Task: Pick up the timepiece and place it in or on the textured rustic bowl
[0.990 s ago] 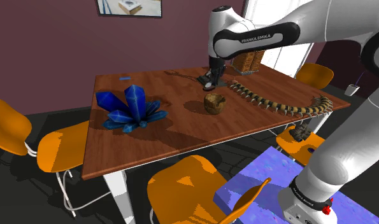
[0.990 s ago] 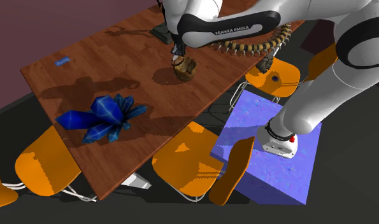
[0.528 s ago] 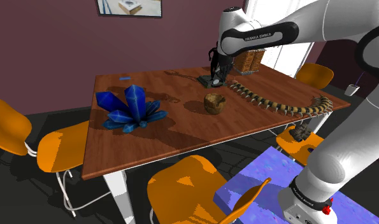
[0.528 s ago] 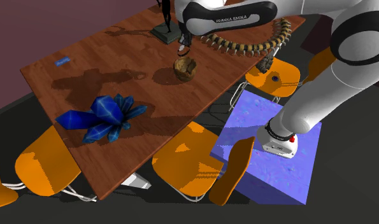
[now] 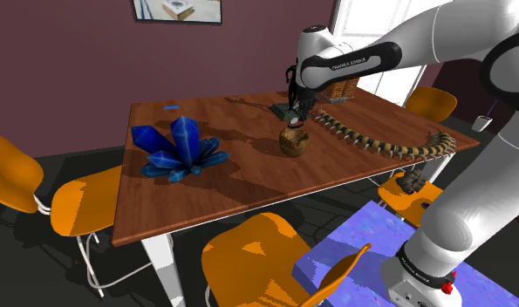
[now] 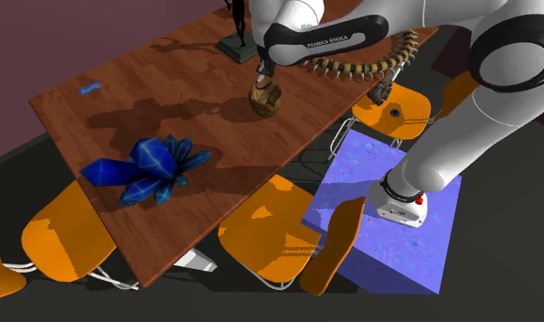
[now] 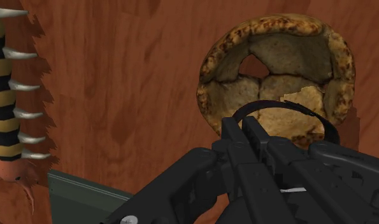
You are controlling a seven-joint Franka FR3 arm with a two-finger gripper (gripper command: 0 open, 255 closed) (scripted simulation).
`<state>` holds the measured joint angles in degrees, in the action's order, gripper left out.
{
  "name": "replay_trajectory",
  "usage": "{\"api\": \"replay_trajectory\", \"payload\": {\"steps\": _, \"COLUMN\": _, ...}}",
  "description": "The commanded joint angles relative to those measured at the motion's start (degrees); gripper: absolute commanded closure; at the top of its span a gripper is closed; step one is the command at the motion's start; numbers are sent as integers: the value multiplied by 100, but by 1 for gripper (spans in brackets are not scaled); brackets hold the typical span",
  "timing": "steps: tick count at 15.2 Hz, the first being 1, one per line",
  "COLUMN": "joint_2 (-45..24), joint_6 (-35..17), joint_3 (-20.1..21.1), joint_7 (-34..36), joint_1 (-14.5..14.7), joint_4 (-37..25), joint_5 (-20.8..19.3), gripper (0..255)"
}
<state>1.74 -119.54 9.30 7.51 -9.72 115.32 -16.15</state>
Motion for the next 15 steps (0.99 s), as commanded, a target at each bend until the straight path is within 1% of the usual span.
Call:
{"api": "replay_trajectory", "payload": {"steps": 1, "joint_2": -34, "joint_6": -166, "joint_3": -13, "joint_7": 31, "joint_1": -13, "joint_4": 131, "joint_5": -31, "gripper": 255}}
{"api": "replay_trajectory", "payload": {"steps": 6, "joint_2": -166, "joint_6": -538, "joint_3": -19, "joint_7": 163, "joint_1": -21, "joint_4": 389, "joint_5": -128, "gripper": 255}}
{"api": "replay_trajectory", "payload": {"steps": 14, "joint_2": -165, "joint_6": -537, "joint_3": -19, "joint_7": 162, "joint_1": -21, "joint_4": 388, "joint_5": -128, "gripper": 255}}
{"api": "replay_trajectory", "payload": {"steps": 15, "joint_2": -165, "joint_6": -537, "joint_3": -19, "joint_7": 162, "joint_1": -21, "joint_4": 388, "joint_5": -128, "gripper": 0}}
